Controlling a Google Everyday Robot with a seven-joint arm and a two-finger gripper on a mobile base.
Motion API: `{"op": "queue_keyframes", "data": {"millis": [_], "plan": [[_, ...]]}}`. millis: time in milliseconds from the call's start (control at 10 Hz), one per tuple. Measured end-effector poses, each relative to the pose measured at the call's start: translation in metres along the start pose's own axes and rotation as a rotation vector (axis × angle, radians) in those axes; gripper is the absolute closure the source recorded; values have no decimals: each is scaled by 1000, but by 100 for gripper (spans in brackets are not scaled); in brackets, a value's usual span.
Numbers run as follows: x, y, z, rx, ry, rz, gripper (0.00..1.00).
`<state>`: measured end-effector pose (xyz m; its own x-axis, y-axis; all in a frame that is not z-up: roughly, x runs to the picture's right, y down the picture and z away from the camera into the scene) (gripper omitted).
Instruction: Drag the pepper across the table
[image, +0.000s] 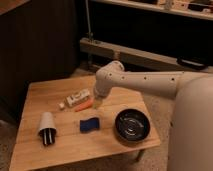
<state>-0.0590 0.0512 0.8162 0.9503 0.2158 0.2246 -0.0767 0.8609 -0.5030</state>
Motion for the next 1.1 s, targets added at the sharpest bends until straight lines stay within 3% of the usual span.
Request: {"op": "queue_keyframes", "data": {"millis": [200, 600, 1100], "plan": [[0, -2, 14, -20, 1, -11, 35], [1, 2, 67, -59, -20, -39, 35], [-7, -6, 86, -74, -26, -55, 35]]}}
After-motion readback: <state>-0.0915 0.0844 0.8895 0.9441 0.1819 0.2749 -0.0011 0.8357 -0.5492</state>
